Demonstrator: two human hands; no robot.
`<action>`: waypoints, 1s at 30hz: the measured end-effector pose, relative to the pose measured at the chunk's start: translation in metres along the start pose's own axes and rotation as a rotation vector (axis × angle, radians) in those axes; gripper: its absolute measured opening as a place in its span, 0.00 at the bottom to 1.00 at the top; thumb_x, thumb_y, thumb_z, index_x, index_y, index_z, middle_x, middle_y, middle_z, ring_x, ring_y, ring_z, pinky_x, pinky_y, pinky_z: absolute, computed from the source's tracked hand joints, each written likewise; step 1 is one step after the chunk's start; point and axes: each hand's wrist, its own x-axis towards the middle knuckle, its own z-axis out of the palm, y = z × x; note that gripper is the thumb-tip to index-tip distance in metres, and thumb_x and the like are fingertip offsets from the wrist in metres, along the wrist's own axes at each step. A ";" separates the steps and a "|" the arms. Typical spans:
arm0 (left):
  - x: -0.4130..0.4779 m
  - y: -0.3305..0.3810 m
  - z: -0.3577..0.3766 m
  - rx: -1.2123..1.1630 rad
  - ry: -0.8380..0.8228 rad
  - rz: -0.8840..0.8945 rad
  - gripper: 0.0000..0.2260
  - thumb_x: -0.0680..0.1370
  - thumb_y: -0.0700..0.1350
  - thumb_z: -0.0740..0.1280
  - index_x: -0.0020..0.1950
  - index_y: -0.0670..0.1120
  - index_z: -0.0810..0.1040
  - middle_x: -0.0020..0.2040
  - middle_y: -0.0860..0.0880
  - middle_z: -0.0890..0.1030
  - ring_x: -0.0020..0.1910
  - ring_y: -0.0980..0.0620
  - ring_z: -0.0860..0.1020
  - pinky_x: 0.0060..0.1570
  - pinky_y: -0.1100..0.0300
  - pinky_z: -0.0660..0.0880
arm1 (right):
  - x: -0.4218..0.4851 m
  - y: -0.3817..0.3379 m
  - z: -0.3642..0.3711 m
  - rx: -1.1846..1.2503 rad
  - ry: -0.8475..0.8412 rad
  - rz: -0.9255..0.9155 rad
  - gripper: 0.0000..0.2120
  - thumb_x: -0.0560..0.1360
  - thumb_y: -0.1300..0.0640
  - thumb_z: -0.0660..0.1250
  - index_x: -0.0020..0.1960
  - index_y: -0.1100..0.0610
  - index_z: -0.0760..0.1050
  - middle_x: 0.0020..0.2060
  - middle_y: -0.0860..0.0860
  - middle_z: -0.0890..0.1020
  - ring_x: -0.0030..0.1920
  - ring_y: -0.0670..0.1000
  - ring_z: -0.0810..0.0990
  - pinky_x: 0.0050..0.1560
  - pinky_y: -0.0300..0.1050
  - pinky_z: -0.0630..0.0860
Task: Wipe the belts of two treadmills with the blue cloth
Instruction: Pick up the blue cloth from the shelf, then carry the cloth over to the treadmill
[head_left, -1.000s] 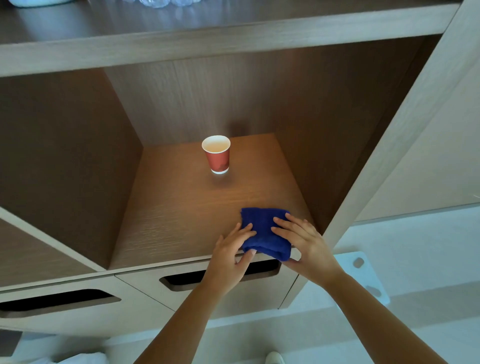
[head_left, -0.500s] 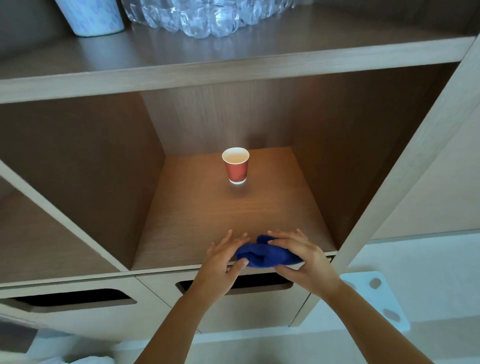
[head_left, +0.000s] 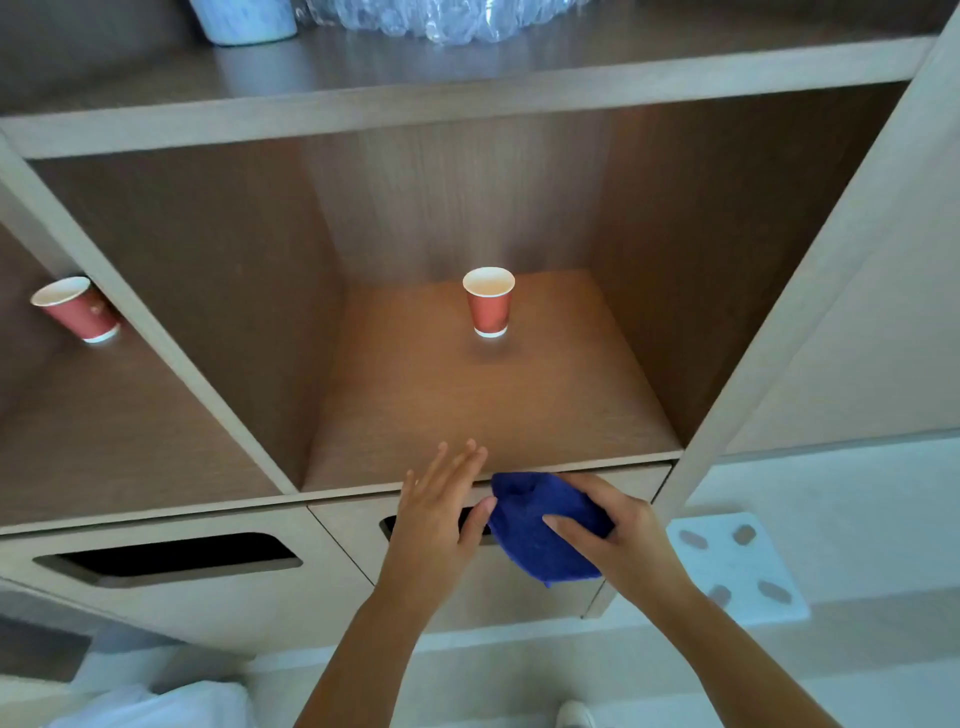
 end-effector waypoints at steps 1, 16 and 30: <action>-0.006 0.001 0.002 0.007 0.028 0.035 0.27 0.76 0.61 0.48 0.72 0.51 0.65 0.71 0.60 0.60 0.73 0.60 0.53 0.69 0.56 0.47 | -0.008 -0.003 0.001 -0.007 0.020 0.018 0.13 0.71 0.54 0.69 0.50 0.38 0.74 0.44 0.35 0.81 0.45 0.40 0.79 0.42 0.30 0.73; -0.060 0.077 0.079 -0.098 -0.203 0.482 0.18 0.78 0.47 0.55 0.67 0.46 0.68 0.67 0.47 0.73 0.68 0.49 0.65 0.63 0.46 0.57 | -0.149 -0.011 -0.037 -0.150 0.361 0.416 0.22 0.73 0.59 0.68 0.49 0.30 0.68 0.44 0.32 0.78 0.47 0.32 0.75 0.42 0.24 0.69; -0.119 0.279 0.187 -0.034 -0.406 0.821 0.17 0.77 0.48 0.54 0.65 0.46 0.69 0.66 0.46 0.74 0.66 0.44 0.71 0.58 0.41 0.68 | -0.338 0.015 -0.182 -0.104 0.792 0.631 0.20 0.72 0.59 0.68 0.48 0.32 0.71 0.41 0.34 0.80 0.45 0.35 0.76 0.40 0.27 0.71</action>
